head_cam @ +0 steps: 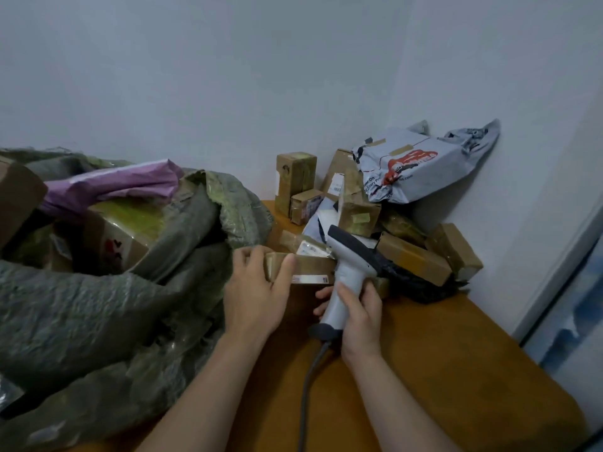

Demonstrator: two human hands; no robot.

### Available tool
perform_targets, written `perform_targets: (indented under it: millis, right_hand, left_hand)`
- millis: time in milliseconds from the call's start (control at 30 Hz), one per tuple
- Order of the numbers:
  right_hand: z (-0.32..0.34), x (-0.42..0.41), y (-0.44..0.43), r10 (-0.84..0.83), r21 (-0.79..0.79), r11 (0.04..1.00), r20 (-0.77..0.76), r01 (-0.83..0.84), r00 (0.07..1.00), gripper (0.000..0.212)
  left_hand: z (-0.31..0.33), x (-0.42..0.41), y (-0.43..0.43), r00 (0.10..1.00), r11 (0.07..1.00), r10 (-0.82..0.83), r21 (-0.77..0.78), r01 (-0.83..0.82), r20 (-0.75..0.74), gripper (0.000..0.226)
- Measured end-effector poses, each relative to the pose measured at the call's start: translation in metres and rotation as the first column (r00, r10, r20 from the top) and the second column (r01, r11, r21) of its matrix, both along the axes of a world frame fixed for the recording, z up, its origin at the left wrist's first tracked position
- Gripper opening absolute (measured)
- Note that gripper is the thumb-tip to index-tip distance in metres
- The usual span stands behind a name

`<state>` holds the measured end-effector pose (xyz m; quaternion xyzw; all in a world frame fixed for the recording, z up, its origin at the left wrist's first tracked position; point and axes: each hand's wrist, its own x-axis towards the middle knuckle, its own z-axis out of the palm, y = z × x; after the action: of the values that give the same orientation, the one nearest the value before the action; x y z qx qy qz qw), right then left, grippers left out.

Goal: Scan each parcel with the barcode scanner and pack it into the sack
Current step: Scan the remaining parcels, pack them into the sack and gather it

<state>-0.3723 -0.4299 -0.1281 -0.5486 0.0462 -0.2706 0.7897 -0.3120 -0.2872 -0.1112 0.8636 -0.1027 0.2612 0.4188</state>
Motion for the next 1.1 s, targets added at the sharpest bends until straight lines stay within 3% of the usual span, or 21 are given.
perform_targets:
  millis: [67, 200, 300, 467, 633, 867, 967, 1100]
  right_hand:
    - [-0.001, -0.006, 0.004, 0.014, -0.045, 0.999, -0.017, -0.015, 1.0, 0.042]
    - [-0.004, -0.013, 0.009, 0.017, -0.023, 1.0, -0.077, -0.019, 0.997, 0.055]
    - [-0.002, -0.02, 0.013, -0.011, 0.026, 1.0, -0.059, 0.012, 0.998, 0.051]
    - [-0.003, -0.029, 0.015, -0.055, 0.022, 0.998, -0.079, 0.057, 0.995, 0.026]
    - [-0.001, -0.033, 0.017, -0.011, -0.016, 1.0, -0.114, 0.01, 0.993, 0.023]
    - [-0.001, -0.03, 0.015, 0.065, 0.152, 0.987, -0.09, -0.051, 0.994, 0.027]
    - [0.001, -0.027, 0.019, 0.093, 0.141, 0.987, -0.088, -0.08, 0.992, 0.018]
    - [0.007, -0.023, 0.025, 0.177, 0.126, 0.978, -0.093, -0.165, 0.98, 0.017]
  left_hand:
    - [0.006, -0.001, 0.003, 1.0, 1.0, 0.014, -0.018, -0.014, 0.011, 0.035]
    - [0.011, 0.001, 0.01, 0.992, 0.996, 0.073, 0.063, -0.066, -0.106, 0.066]
    - [0.012, 0.0, 0.014, 0.988, 0.999, 0.034, 0.013, -0.032, -0.153, 0.076]
    - [0.01, 0.002, 0.016, 0.972, 0.981, -0.004, -0.189, -0.041, -0.234, 0.062]
    - [0.009, 0.001, 0.016, 0.981, 0.952, 0.031, -0.293, -0.087, -0.191, 0.058]
    - [0.008, 0.005, 0.014, 0.98, 0.897, -0.03, -0.437, -0.059, -0.195, 0.043]
    - [0.007, 0.008, 0.012, 0.982, 0.892, -0.041, -0.45, -0.047, -0.183, 0.04]
    - [0.005, 0.013, 0.014, 0.982, 0.904, -0.051, -0.427, -0.032, -0.182, 0.054]
